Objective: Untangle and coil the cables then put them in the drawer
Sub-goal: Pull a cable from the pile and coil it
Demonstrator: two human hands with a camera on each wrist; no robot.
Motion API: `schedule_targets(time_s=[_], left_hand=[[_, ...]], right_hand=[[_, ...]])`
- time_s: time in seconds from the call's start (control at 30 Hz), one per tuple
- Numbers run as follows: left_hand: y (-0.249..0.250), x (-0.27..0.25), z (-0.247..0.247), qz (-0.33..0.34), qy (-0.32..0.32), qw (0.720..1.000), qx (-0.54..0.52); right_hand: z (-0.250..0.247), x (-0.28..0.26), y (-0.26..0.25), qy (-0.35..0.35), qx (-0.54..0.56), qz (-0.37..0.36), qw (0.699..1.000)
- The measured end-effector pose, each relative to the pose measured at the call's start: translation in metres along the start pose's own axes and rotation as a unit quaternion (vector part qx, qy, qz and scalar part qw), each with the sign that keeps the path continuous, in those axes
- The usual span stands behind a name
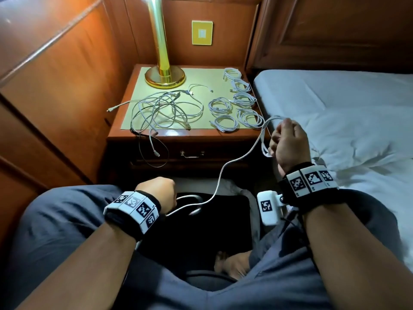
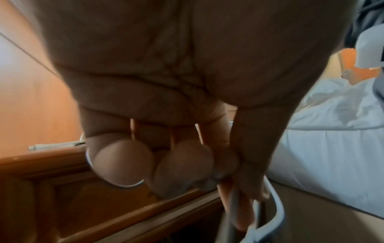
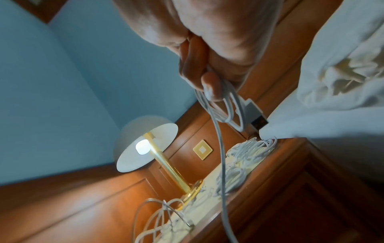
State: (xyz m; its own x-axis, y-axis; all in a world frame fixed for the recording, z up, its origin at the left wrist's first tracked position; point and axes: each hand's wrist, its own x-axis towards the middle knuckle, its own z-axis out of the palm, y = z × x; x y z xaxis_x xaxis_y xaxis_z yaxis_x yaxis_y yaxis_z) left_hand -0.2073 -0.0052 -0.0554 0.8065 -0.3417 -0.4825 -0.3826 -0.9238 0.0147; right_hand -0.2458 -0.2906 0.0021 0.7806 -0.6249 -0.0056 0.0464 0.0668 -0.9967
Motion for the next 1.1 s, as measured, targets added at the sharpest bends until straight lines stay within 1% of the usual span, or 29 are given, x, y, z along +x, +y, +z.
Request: schedule_targets(time_s=[0.07,0.13,0.17,0.2,0.23,0.3,0.33,0.4,0.43,0.47,0.5,0.53,0.57,0.63,0.7,0.73,0.77,0.8,0.83,0.87,0.9,0.93,0.97,1.0,1.03,1.07,1.1], left_hand=[[-0.002,0.003,0.001,0.002,-0.019,1.000,-0.019],[-0.001,0.008,0.003,0.019,-0.022,0.998,-0.061],[0.000,0.010,0.003,0.038,-0.005,0.995,-0.087],[0.003,0.012,0.004,0.062,0.026,0.991,-0.119],[0.008,0.013,0.004,0.095,0.068,0.979,-0.165],[0.019,0.014,0.007,0.156,0.149,0.938,-0.271],[0.025,0.014,0.008,0.180,0.168,0.919,-0.308],[0.036,0.016,0.015,0.232,0.180,0.891,-0.347],[0.041,0.019,0.021,0.261,0.171,0.870,-0.382],[0.045,0.019,0.025,0.273,0.145,0.853,-0.420],[0.049,0.017,0.027,0.273,0.117,0.838,-0.458],[0.049,0.017,0.028,0.259,0.103,0.830,-0.483],[0.048,0.018,0.028,0.248,0.114,0.825,-0.495],[0.039,0.022,0.025,0.215,0.167,0.823,-0.498],[0.030,0.027,0.017,0.186,0.222,0.818,-0.497],[0.026,0.028,0.014,0.187,0.249,0.820,-0.480],[0.024,0.026,0.011,0.210,0.271,0.825,-0.449],[0.025,0.024,0.010,0.248,0.281,0.833,-0.408],[0.029,0.021,0.009,0.292,0.278,0.837,-0.371],[0.035,0.015,0.009,0.328,0.261,0.839,-0.348],[0.043,0.010,0.009,0.356,0.244,0.833,-0.346],[0.050,0.005,0.008,0.378,0.240,0.818,-0.360],[0.056,0.000,0.005,0.388,0.247,0.799,-0.387],[0.059,-0.002,0.001,0.384,0.257,0.779,-0.423],[0.058,-0.002,-0.003,0.367,0.270,0.764,-0.457],[0.053,-0.001,-0.007,0.340,0.289,0.754,-0.483],[0.048,0.002,-0.010,0.307,0.313,0.750,-0.496]], right_hand=[[-0.004,0.003,-0.006,-0.019,0.020,0.004,1.000],[-0.003,-0.001,-0.008,-0.077,0.055,0.038,0.995],[-0.001,-0.006,-0.008,-0.112,0.067,0.060,0.990],[0.003,-0.011,-0.007,-0.143,0.076,0.081,0.983],[0.008,-0.017,-0.005,-0.172,0.090,0.103,0.976],[0.017,-0.027,-0.004,-0.224,0.137,0.149,0.953],[0.021,-0.031,-0.004,-0.246,0.162,0.174,0.940],[0.027,-0.036,-0.005,-0.278,0.196,0.214,0.916],[0.029,-0.037,-0.005,-0.285,0.209,0.227,0.908],[0.030,-0.036,-0.006,-0.287,0.223,0.233,0.902],[0.029,-0.033,-0.006,-0.280,0.237,0.231,0.901],[0.027,-0.028,-0.006,-0.261,0.251,0.224,0.905],[0.024,-0.021,-0.007,-0.228,0.266,0.214,0.912],[0.011,-0.003,-0.008,-0.128,0.284,0.199,0.929],[-0.004,0.012,-0.007,-0.031,0.255,0.176,0.950],[-0.008,0.016,-0.005,-0.004,0.231,0.161,0.960],[-0.009,0.016,-0.003,0.004,0.207,0.142,0.968],[-0.006,0.014,-0.001,-0.008,0.177,0.117,0.977],[-0.002,0.009,0.002,-0.037,0.124,0.082,0.988],[0.004,0.002,0.007,-0.080,0.045,0.043,0.995],[0.011,-0.006,0.010,-0.137,-0.049,0.009,0.989],[0.017,-0.015,0.014,-0.205,-0.137,-0.011,0.969],[0.022,-0.023,0.020,-0.273,-0.202,-0.020,0.940],[0.026,-0.029,0.023,-0.326,-0.241,-0.013,0.914],[0.030,-0.035,0.026,-0.364,-0.245,0.025,0.899],[0.033,-0.041,0.027,-0.389,-0.218,0.084,0.891],[0.036,-0.046,0.027,-0.406,-0.173,0.145,0.885]])
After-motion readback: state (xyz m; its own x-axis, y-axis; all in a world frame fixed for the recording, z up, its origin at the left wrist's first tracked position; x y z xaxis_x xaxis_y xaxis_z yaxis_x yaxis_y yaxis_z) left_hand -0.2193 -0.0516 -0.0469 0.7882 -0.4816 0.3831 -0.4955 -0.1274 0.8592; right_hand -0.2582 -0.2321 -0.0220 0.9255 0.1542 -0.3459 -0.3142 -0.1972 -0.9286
